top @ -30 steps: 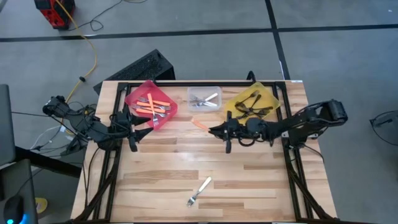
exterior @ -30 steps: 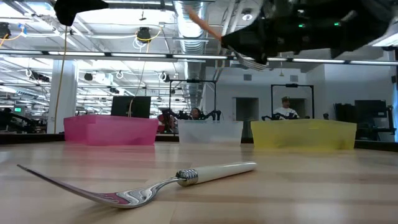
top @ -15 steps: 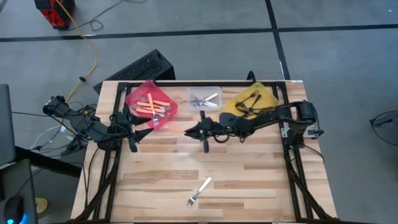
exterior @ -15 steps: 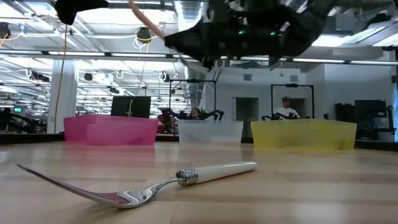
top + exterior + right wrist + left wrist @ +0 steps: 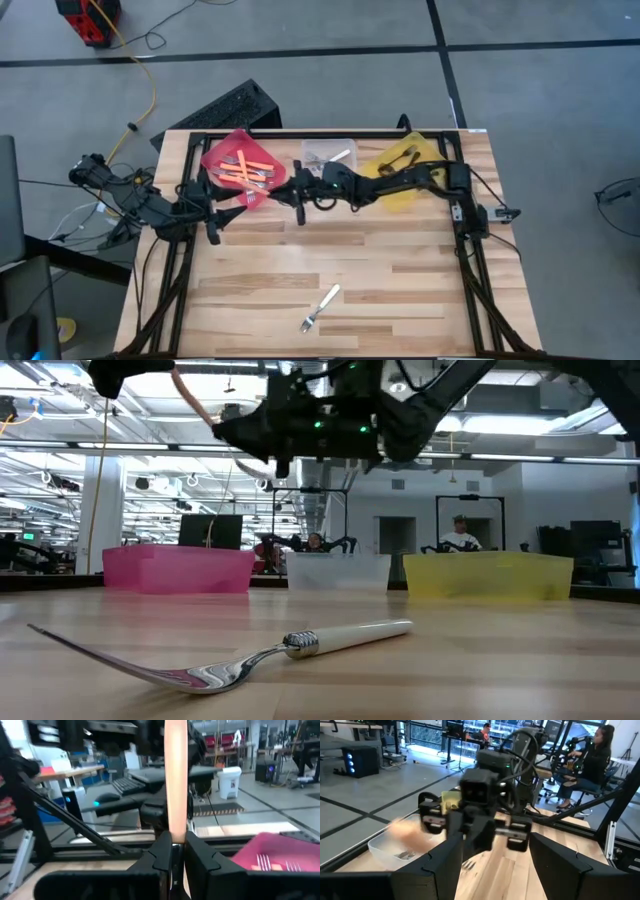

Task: Sort silverware by color (type)
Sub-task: Put the orange fork into the red bin

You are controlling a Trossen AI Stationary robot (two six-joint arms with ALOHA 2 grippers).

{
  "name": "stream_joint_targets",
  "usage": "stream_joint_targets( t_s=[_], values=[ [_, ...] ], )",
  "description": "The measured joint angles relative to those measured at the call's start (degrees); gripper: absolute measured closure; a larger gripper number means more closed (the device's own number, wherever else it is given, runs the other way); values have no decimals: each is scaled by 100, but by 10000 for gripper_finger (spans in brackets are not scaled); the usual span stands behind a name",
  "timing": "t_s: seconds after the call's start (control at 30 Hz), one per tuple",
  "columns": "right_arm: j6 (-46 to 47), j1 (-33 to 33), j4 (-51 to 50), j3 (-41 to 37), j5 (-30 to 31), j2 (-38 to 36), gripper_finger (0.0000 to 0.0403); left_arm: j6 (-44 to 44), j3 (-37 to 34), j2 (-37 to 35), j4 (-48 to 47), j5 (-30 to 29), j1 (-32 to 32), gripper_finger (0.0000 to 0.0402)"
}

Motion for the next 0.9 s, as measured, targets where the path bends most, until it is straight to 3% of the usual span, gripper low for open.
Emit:
stream_joint_targets(
  t_s=[0.9],
  values=[
    [349, -675, -357, 2735, -289, 1926, 349, 2, 0, 2, -3, -13, -2, 189]
  ],
)
